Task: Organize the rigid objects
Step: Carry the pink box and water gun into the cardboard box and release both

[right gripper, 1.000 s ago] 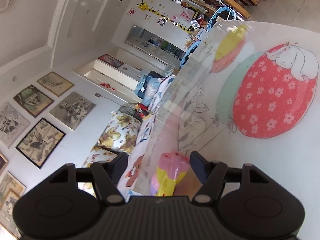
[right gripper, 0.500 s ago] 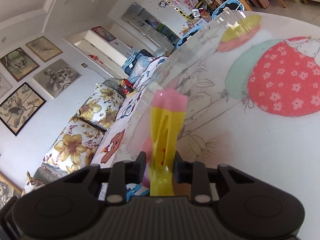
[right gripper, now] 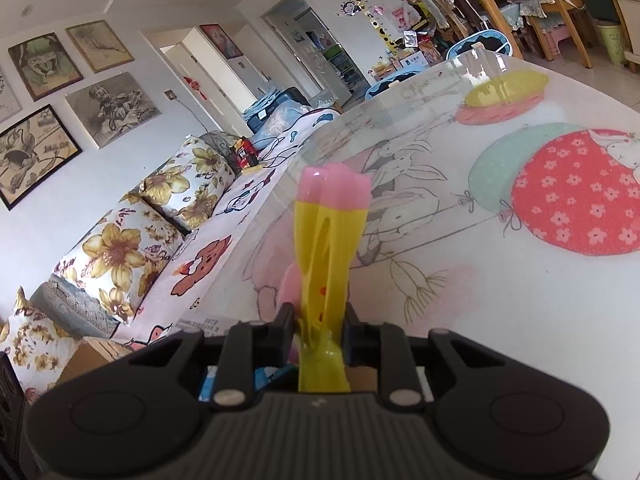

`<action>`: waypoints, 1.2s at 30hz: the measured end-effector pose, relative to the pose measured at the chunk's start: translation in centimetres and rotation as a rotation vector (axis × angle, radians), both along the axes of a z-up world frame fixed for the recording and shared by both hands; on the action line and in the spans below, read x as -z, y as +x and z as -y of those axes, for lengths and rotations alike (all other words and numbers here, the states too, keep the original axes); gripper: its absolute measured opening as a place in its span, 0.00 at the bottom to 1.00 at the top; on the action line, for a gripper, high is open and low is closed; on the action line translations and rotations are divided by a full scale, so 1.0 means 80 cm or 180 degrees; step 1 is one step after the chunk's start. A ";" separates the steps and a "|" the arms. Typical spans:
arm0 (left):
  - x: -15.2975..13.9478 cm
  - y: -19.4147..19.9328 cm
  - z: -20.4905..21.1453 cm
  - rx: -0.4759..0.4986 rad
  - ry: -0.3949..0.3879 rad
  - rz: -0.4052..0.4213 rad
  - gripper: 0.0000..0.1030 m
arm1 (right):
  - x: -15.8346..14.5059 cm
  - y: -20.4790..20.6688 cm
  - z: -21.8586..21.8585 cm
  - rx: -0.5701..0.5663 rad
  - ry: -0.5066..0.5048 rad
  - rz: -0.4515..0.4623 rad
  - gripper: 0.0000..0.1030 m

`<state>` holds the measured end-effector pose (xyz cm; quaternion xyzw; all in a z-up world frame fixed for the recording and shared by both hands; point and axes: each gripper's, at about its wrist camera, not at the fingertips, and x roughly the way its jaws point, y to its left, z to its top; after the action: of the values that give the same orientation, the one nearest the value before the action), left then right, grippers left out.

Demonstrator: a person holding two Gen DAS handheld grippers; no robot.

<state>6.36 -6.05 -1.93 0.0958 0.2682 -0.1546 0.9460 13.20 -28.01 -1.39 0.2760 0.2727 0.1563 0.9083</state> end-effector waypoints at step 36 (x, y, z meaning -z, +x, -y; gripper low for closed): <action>-0.043 -0.140 -0.089 -0.0794 -0.0106 -0.0113 0.84 | -0.060 -0.197 -0.078 0.0080 -0.0558 -0.0029 0.21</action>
<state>-4.82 1.08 1.52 0.0433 0.2922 -0.0419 0.9545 -2.56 -21.76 3.41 0.1995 0.2861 0.1192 0.9296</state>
